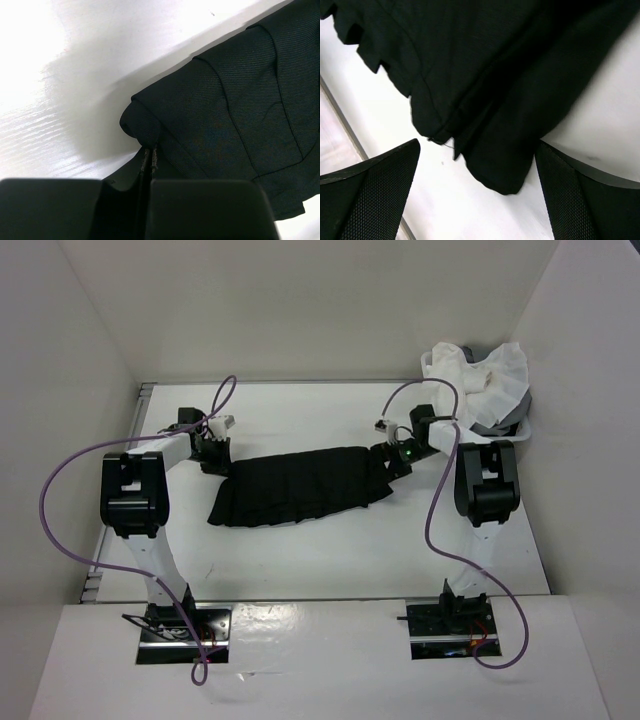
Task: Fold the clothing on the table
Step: Fold the skirt
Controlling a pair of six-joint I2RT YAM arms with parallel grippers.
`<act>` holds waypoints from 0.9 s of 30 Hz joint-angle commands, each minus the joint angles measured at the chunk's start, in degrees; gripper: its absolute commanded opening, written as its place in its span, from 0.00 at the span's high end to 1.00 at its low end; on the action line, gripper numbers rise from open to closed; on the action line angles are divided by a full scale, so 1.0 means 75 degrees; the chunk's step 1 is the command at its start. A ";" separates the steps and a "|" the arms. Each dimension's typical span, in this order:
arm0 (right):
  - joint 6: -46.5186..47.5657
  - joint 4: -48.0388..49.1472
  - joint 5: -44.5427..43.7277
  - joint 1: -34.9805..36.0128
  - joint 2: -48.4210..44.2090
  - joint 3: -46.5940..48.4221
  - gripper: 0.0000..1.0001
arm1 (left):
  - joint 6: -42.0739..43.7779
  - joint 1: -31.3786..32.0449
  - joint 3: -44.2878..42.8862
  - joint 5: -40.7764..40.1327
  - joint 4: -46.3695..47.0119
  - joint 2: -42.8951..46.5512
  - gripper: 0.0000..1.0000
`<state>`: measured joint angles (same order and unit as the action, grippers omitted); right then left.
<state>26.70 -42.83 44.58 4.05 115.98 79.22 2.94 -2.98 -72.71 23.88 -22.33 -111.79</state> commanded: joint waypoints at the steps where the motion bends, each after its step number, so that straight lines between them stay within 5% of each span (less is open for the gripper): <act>1: 0.0027 -0.0080 0.0115 0.0454 0.0297 -0.0063 0.00 | 0.0089 -0.0048 0.0226 0.0027 -0.0304 0.0046 1.00; 6: -0.0208 0.0109 0.0114 0.0538 0.0379 -0.0063 0.05 | 0.0089 -0.0048 0.0226 0.0027 -0.0304 0.0046 1.00; 16: -0.0548 0.0601 0.0045 0.0538 0.0285 -0.0145 0.40 | 0.0089 -0.0048 0.0226 0.0097 -0.0304 0.0046 1.00; 27: -0.0688 0.0531 0.0185 0.0608 0.0426 -0.0004 0.36 | 0.0089 -0.0048 0.0226 0.0097 -0.0304 -0.0025 1.00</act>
<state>22.00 -39.92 45.74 8.01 117.78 78.74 2.96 -2.98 -72.69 23.99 -22.33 -111.79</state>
